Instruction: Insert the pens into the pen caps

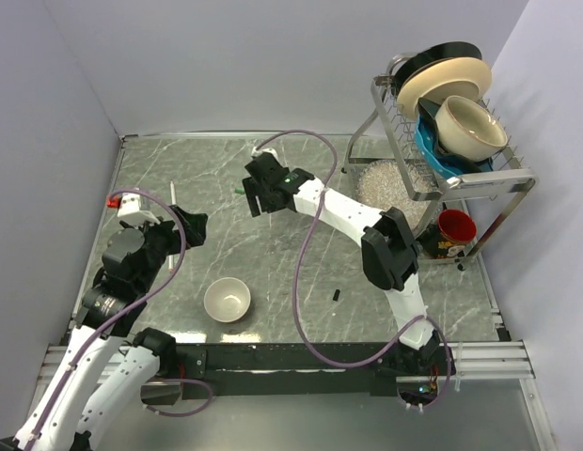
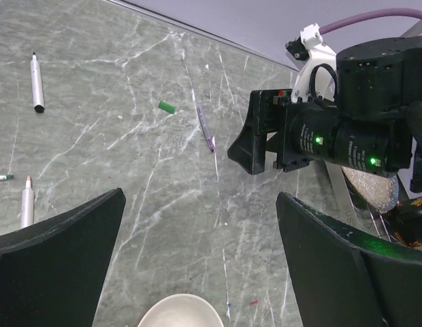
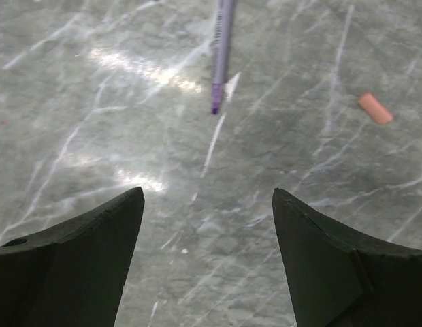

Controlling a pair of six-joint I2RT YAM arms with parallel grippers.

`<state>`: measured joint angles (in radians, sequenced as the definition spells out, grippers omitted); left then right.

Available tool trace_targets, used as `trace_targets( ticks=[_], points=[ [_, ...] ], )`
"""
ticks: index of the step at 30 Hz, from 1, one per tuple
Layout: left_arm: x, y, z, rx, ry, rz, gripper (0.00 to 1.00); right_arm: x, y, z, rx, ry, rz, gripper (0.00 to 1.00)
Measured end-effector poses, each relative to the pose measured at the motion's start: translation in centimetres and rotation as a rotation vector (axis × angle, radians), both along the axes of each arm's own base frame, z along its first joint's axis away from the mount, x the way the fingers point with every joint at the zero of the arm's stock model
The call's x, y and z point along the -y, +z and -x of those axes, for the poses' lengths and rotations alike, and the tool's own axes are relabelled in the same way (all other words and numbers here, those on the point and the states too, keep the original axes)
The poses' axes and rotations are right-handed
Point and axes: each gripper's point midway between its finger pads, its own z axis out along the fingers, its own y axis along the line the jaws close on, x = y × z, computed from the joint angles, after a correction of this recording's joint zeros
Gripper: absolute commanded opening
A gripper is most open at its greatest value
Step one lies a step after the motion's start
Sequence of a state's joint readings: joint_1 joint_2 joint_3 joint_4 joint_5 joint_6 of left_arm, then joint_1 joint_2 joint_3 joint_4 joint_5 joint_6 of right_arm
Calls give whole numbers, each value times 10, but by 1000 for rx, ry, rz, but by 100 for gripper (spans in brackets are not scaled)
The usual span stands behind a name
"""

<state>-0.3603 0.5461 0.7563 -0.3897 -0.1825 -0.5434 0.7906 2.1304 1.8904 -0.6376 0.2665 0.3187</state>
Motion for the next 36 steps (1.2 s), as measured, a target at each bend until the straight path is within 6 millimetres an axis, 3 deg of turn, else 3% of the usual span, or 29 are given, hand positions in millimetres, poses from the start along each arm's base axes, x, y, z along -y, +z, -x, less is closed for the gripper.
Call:
trace_targets(
  ticks=[9,14,17,19,21,23,27,30,36],
  points=[
    [-8,-6,-4,-23,56,-8,99,43,-20,-26,-3,-66,45,87],
    [-28,-46,-24,-216,212,-88,97,44,-24,-8,-24,-29,59,87],
    [-40,-80,-44,-378,287,-146,91,40,1,13,-1,10,18,87],
    [-53,-110,-53,-496,333,-171,87,38,28,24,41,29,-29,86],
    [-69,-140,-54,-613,372,-179,82,35,60,35,94,50,-101,86],
    [-84,-165,-52,-722,401,-175,67,36,88,43,142,61,-165,86],
    [-103,-202,-52,-888,398,-113,65,40,125,52,202,77,-255,86],
    [-110,-217,-50,-950,393,-70,64,37,134,56,208,91,-291,86],
    [-110,-240,-47,-1038,369,-61,64,30,125,64,171,123,-321,86]
  ],
)
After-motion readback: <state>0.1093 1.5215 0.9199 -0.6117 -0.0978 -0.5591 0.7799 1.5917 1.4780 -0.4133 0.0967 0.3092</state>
